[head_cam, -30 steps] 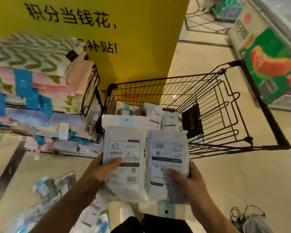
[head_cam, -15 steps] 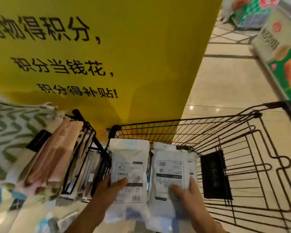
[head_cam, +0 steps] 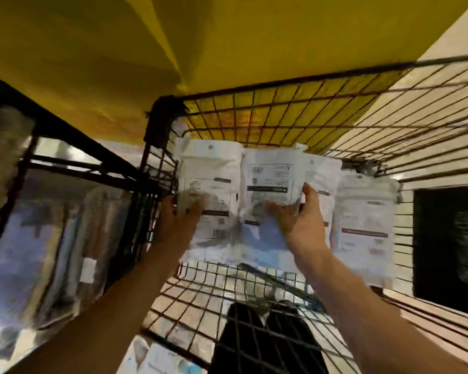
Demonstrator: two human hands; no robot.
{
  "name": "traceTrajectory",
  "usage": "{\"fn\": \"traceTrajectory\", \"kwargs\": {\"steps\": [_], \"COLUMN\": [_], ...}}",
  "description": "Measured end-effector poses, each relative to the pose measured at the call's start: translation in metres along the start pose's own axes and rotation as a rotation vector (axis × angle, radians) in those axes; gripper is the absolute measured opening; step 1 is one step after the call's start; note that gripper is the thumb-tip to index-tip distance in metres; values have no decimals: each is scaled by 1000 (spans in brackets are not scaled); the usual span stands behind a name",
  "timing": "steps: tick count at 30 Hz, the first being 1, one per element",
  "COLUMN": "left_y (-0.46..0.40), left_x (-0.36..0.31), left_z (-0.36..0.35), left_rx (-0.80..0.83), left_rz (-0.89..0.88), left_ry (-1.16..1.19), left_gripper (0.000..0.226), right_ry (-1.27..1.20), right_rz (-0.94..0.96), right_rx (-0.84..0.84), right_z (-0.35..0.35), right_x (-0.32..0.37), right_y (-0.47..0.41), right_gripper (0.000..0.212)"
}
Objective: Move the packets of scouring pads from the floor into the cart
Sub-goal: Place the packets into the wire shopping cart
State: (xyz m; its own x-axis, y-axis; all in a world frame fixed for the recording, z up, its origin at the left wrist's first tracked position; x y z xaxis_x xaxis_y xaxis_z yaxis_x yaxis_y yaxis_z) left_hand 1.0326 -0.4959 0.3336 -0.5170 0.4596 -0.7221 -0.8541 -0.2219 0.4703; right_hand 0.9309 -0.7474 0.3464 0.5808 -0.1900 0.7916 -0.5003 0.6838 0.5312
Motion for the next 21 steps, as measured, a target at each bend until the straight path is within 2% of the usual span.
{"fn": "traceTrajectory", "kwargs": {"steps": [2,4,6,10,14,18,21], "left_y": [-12,-20,-25,-23,-16,6,40], "left_x": [14,26,35,30,19,6,-13], "left_z": [-13,-24,-31,-38,-39,-19,-3], "left_rx": [31,45,1,-81,-71,-27,22], "left_rz": [6,-13,-10,-45,-48,-4,-5], "left_ry": [14,-4,-20,-100,-157,-84,-136], "left_gripper": [50,26,19,17,35,45,43], "right_ry": [1,127,271,303,294,224,262], "right_rz": [-14,62,160,226,260,180,12], "right_rx": [-35,-100,-169,-236,-246,-227,-189], "right_z": [-9,-16,-19,-22,-19,10,43], "right_x": [-15,-22,-22,-20,-16,-4,7], "right_y": [-5,-9,-14,-17,-15,12,41], "right_gripper": [51,50,47,46,51,55,52]}}
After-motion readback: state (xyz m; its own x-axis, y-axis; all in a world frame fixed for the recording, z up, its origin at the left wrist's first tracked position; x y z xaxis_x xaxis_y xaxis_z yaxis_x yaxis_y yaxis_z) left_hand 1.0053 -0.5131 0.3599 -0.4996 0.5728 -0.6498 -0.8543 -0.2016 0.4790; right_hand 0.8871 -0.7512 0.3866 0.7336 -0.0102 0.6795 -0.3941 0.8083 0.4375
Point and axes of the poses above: each hand's wrist, its own y-axis away from the middle knuckle, its own z-axis out of the back of the hand, x = y × z, the point moved 6 cm from there along -y, towards the middle knuckle, and after that the axes turned 11 degrees about -x, right-handed, at the moved point
